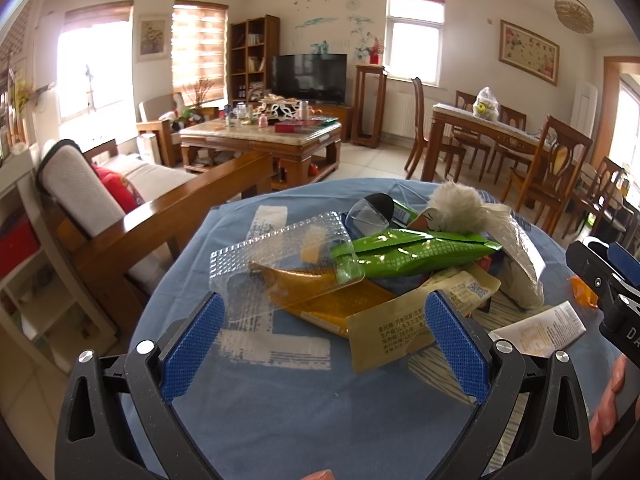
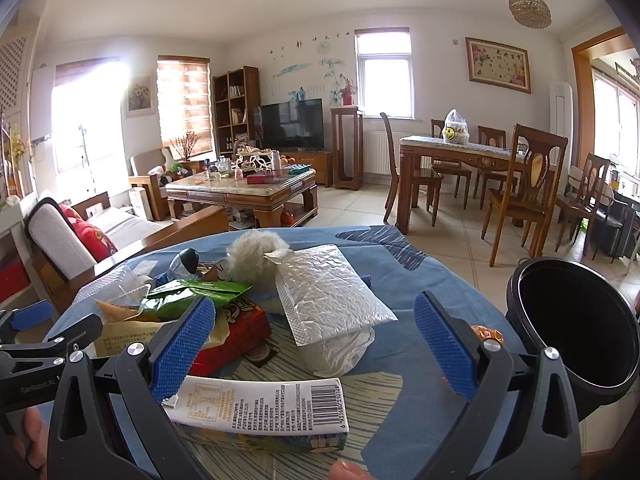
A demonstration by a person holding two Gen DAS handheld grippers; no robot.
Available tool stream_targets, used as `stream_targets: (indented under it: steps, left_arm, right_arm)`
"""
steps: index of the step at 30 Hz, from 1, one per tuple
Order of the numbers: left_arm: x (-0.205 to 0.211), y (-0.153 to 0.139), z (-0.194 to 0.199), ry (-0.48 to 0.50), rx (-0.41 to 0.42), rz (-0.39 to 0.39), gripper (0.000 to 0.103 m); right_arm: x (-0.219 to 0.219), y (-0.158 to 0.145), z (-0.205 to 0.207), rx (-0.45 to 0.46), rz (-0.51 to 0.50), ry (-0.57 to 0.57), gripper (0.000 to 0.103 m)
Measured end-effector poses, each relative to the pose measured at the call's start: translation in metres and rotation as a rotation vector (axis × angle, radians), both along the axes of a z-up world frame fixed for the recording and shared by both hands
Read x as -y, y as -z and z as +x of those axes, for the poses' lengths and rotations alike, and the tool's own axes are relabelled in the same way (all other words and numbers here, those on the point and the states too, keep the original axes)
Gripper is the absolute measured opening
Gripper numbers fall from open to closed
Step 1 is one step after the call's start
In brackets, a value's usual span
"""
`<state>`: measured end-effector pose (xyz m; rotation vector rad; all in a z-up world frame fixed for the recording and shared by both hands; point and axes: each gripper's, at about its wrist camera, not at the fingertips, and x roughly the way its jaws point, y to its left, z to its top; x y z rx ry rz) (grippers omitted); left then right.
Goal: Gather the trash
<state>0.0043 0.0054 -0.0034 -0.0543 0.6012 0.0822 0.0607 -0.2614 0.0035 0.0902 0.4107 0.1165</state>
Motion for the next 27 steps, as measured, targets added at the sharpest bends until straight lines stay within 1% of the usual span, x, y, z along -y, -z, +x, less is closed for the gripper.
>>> stream_targets:
  steps: [9, 11, 12, 14, 15, 16, 17, 20, 21, 22, 23, 27]
  left_arm:
    - [0.000, 0.000, 0.001, 0.001, -0.004, -0.006, 0.099]
    - [-0.001, 0.000, 0.002, 0.033, -0.010, -0.039, 0.099]
    - [-0.003, -0.001, 0.004, 0.053, -0.017, -0.046, 0.099]
    - [-0.010, -0.003, 0.007, 0.071, -0.032, -0.020, 0.099]
    - [-0.018, -0.006, 0.010, 0.067, -0.041, 0.004, 0.099]
    - [-0.032, -0.007, 0.014, 0.079, -0.058, 0.005, 0.099]
    - [-0.041, -0.006, 0.017, 0.094, -0.065, -0.010, 0.099]
    - [-0.079, -0.004, 0.030, 0.210, -0.068, -0.153, 0.099]
    - [-0.087, -0.002, 0.038, 0.237, -0.084, -0.190, 0.099]
    - [-0.089, 0.001, 0.046, 0.261, -0.104, -0.206, 0.099]
    - [-0.089, 0.004, 0.052, 0.273, -0.114, -0.205, 0.099]
    - [-0.070, 0.011, 0.084, 0.336, -0.127, -0.110, 0.097]
  right_arm:
    - [0.001, 0.001, 0.000, -0.004, 0.000, 0.002, 0.098]
    - [0.007, 0.002, 0.000, -0.014, 0.022, -0.013, 0.098]
    - [0.012, 0.004, 0.001, -0.029, 0.047, -0.040, 0.098]
    - [0.023, 0.005, 0.005, -0.054, 0.044, -0.060, 0.098]
    - [0.029, 0.004, 0.006, -0.061, 0.040, -0.064, 0.098]
    - [0.041, 0.001, 0.009, -0.074, 0.046, -0.080, 0.098]
    - [0.051, -0.001, 0.013, -0.090, 0.061, -0.097, 0.098]
    - [0.078, -0.010, 0.027, -0.140, 0.112, -0.151, 0.098]
    - [0.081, -0.013, 0.031, -0.153, 0.120, -0.171, 0.098]
    - [0.082, -0.014, 0.034, -0.164, 0.125, -0.185, 0.098]
    - [0.081, -0.017, 0.038, -0.178, 0.131, -0.202, 0.098]
    - [0.064, -0.024, 0.056, -0.226, 0.134, -0.266, 0.098]
